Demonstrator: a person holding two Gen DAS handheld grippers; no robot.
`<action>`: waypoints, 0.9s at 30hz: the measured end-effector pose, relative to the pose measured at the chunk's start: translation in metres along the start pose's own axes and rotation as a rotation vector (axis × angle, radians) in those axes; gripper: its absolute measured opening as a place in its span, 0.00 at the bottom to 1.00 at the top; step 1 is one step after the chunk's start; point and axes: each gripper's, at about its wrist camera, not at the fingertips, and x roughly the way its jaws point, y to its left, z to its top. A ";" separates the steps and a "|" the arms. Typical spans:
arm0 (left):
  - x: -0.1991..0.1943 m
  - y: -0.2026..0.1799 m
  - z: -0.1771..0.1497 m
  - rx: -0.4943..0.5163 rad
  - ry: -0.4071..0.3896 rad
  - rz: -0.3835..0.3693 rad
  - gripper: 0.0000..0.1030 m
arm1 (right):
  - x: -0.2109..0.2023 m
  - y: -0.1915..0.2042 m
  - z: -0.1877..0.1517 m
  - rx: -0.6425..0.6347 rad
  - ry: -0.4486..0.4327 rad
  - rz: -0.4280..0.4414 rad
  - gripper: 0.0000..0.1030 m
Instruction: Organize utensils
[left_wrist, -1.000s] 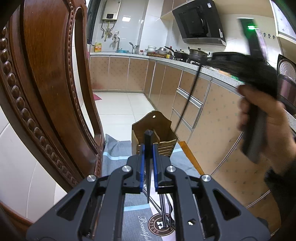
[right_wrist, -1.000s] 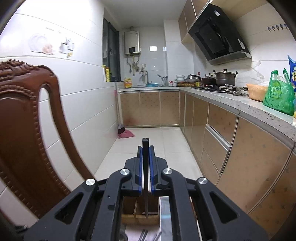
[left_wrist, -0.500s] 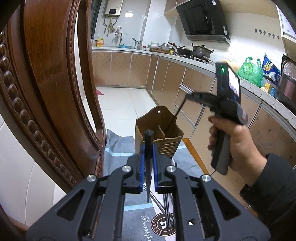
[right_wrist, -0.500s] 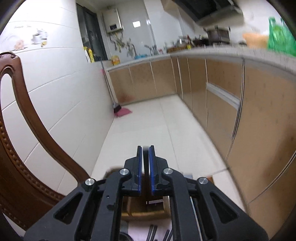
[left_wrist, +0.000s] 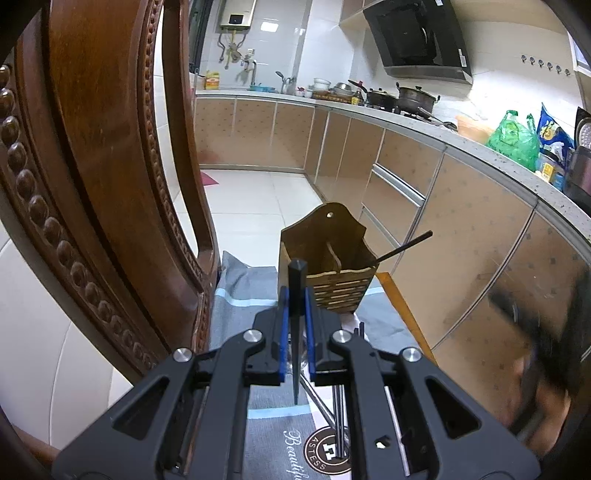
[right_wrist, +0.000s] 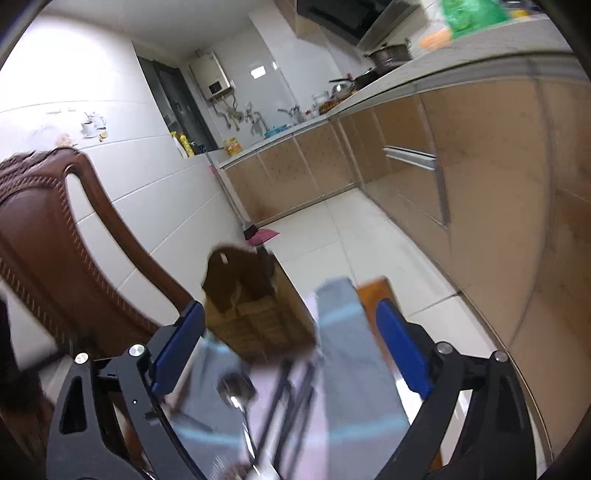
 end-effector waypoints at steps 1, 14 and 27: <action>-0.002 0.000 0.001 -0.005 -0.010 0.004 0.07 | 0.001 -0.003 -0.004 0.001 0.028 0.010 0.91; -0.041 -0.037 0.118 0.006 -0.175 0.039 0.07 | 0.004 -0.019 0.012 -0.019 0.020 0.051 0.91; 0.084 -0.022 0.156 -0.078 -0.059 0.012 0.07 | 0.014 -0.028 0.013 0.008 0.038 0.041 0.91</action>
